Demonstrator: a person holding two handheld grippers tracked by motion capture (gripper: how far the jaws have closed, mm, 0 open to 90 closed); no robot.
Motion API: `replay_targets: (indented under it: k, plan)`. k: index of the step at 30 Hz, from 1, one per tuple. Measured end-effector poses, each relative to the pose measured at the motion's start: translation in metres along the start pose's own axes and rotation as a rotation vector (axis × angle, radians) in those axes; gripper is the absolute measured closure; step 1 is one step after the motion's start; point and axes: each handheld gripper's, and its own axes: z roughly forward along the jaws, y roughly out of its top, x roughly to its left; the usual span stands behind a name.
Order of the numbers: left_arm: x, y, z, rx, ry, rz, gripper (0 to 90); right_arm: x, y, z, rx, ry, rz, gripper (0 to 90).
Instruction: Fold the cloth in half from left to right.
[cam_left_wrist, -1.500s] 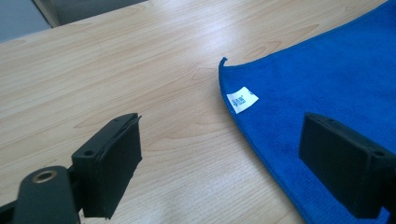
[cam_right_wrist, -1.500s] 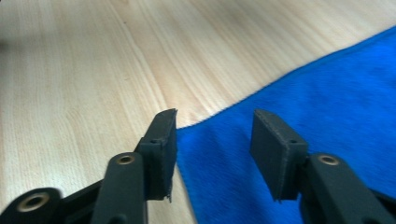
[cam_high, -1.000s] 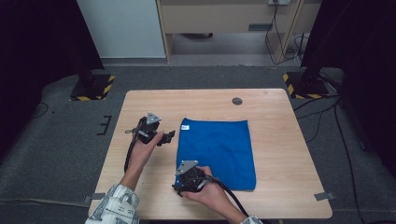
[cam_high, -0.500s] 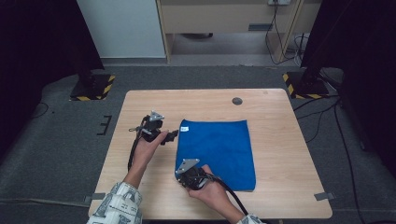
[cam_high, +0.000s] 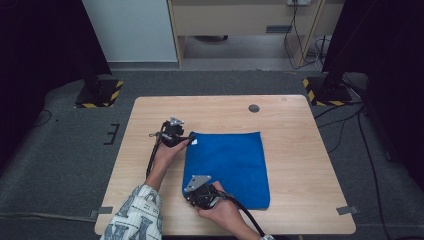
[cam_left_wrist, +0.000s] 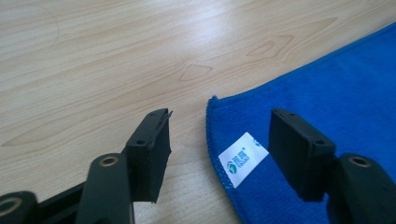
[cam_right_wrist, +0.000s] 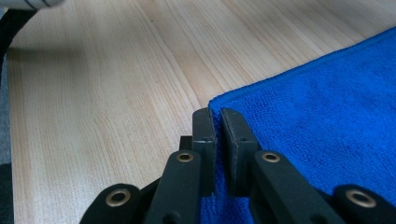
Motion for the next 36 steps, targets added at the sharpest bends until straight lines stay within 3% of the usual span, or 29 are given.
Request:
replay_targets:
  k: [6,13,17,19,26,36]
  plan:
    - [-0.003,0.007,0.012,0.050,-0.007,0.017,49.3,0.001,-0.002,-0.003,-0.009,-0.009,0.008,85.2]
    - [0.000,0.004,0.019,0.045,0.011,0.009,72.6,0.003,-0.001,-0.006,-0.017,-0.021,0.011,85.4]
    - [0.004,0.004,0.019,0.016,-0.030,-0.029,87.5,0.004,-0.001,-0.007,-0.018,-0.031,0.018,85.7]
    - [0.005,0.007,0.018,0.029,-0.048,-0.038,88.2,0.004,-0.002,-0.009,-0.020,-0.036,0.016,85.8]
    - [0.004,0.023,0.000,-0.003,-0.051,-0.024,88.4,0.009,0.001,-0.012,-0.044,-0.073,0.046,86.2]
    - [0.017,0.026,-0.021,-0.018,-0.046,-0.042,88.4,0.025,0.015,-0.007,-0.070,-0.081,0.036,86.5]
